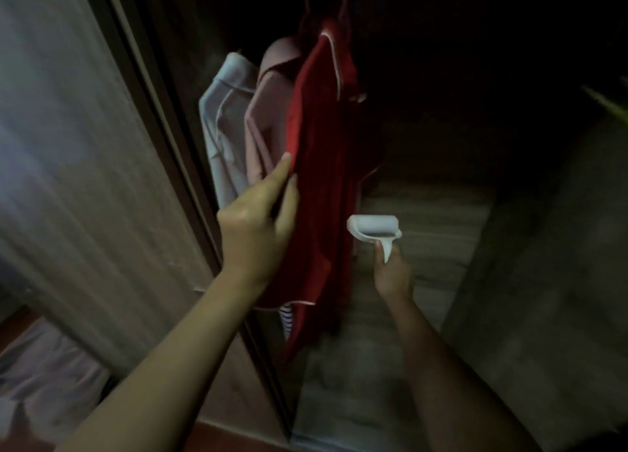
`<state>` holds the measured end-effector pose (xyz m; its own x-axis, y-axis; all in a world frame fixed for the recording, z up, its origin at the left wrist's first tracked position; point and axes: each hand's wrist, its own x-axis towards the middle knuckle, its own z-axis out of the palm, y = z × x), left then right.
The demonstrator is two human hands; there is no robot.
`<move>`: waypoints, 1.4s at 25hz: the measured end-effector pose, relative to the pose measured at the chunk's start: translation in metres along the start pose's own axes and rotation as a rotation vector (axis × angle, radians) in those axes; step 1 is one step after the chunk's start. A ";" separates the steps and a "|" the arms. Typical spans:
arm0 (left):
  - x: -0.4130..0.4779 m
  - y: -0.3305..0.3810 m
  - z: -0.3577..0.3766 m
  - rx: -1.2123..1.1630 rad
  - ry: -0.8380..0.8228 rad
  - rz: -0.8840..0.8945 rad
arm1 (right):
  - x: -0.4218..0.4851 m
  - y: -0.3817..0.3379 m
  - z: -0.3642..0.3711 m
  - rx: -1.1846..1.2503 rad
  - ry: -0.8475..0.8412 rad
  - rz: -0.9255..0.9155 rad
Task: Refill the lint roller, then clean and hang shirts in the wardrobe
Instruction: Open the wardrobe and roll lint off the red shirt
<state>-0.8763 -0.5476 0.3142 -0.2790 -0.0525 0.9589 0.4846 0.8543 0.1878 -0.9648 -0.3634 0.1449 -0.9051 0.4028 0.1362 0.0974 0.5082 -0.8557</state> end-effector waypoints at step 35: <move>-0.480 0.679 -0.184 -0.793 -1.261 0.214 | -0.635 0.383 -0.568 -0.185 0.637 0.913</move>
<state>-0.2609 -0.0375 0.0202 -0.4570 0.8528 0.2527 0.8026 0.2729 0.5305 -0.1178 0.0082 0.0144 -0.0926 0.9693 -0.2277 0.7222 -0.0920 -0.6856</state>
